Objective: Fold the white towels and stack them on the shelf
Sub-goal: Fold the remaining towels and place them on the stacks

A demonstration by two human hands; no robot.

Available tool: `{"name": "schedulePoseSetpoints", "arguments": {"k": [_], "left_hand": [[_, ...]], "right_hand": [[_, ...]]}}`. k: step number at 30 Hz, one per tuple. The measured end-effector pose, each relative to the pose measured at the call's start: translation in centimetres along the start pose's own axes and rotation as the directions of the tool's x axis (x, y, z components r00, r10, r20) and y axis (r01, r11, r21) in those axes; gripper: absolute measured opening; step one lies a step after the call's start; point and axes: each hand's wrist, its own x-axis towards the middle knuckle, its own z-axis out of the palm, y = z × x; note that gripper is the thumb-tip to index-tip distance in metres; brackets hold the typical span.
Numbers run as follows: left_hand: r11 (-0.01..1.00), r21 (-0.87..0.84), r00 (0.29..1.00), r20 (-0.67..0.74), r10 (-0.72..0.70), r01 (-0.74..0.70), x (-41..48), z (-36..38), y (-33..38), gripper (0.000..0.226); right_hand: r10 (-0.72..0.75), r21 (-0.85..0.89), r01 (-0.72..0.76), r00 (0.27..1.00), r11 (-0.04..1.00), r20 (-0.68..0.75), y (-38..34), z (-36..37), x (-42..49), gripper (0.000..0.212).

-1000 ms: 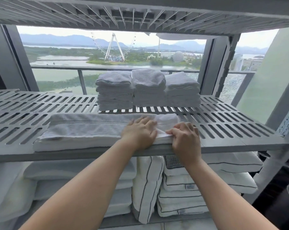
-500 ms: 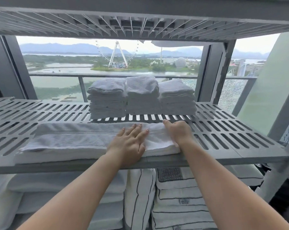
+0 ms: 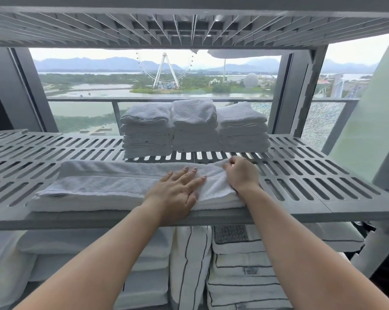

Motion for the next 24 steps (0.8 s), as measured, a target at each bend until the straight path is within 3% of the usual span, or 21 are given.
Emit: {"name": "schedulePoseSetpoints", "arguments": {"k": [4, 9, 14, 18, 19, 20, 22, 23, 24], "left_hand": [[1.0, 0.015, 1.0, 0.012, 0.013, -0.013, -0.1, -0.3, 0.2, 0.063], [1.0, -0.01, 0.999, 0.035, 0.015, -0.014, 0.0, -0.6, 0.2, 0.065], [0.977, -0.163, 0.981, -0.165, 0.107, -0.134, 0.9, -0.3, 3.0, 0.06], [0.97, -0.185, 0.967, -0.229, 0.115, -0.159, 2.2, 0.7, 5.6, 0.051], [0.972, -0.18, 0.962, -0.253, 0.102, -0.15, 2.4, 0.9, 5.9, 0.048], [0.974, -0.18, 0.956, -0.281, 0.084, -0.139, 2.5, 1.1, 6.2, 0.044], [0.976, -0.185, 0.943, -0.328, 0.053, -0.119, 2.5, 1.2, 6.7, 0.039], [0.974, -0.195, 0.939, -0.343, 0.04, -0.112, 2.5, 1.3, 6.9, 0.038], [0.97, -0.217, 0.935, -0.355, 0.022, -0.106, 2.5, 1.3, 7.0, 0.038]], "right_hand": [[0.055, 0.191, -0.047, 0.998, 0.98, -0.04, 0.3, -0.7, -0.6, 0.02], [0.06, 0.107, -0.049, 0.993, 0.993, -0.103, 0.6, -1.5, -2.0, 0.024], [0.109, 0.222, -0.074, 0.983, 0.972, -0.15, 0.6, -1.0, -3.2, 0.021], [0.19, 0.369, -0.145, 0.978, 0.918, -0.089, 1.0, -1.5, -3.2, 0.025], [0.227, 0.481, -0.18, 0.973, 0.858, -0.041, 1.1, -1.7, -3.1, 0.025], [0.26, 0.644, -0.23, 0.964, 0.729, 0.049, 1.0, -1.8, -3.2, 0.023], [0.228, 0.861, -0.323, 0.941, 0.393, 0.249, 0.8, -1.9, -3.4, 0.027], [0.192, 0.889, -0.344, 0.936, 0.302, 0.296, 0.9, -2.0, -3.4, 0.035], [0.159, 0.892, -0.355, 0.933, 0.281, 0.322, 1.0, -2.1, -3.4, 0.044]]}}
